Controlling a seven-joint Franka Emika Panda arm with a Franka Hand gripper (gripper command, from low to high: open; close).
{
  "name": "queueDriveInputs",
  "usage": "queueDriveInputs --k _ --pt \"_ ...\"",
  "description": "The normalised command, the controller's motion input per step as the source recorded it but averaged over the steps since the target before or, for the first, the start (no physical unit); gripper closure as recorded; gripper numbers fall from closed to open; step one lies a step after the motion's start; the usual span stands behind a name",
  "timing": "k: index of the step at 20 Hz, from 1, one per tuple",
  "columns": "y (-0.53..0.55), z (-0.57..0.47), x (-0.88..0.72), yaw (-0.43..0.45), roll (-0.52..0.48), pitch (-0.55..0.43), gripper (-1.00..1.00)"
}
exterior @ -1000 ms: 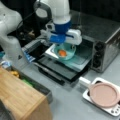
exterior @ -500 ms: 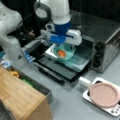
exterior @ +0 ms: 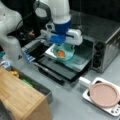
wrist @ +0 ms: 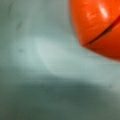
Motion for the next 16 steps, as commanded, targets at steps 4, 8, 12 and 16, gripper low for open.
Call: queueDriveInputs --k 4,8,12,16 --pt "-0.1 0.23 0.3 0.001 0.048 0.176 -1.0" --pt "-0.1 0.18 0.28 0.026 0.043 0.183 -1.0" --pt "-0.11 0.19 0.3 0.053 0.049 0.17 -1.0" --pt "-0.11 0.23 0.32 0.089 0.065 0.173 -1.0"
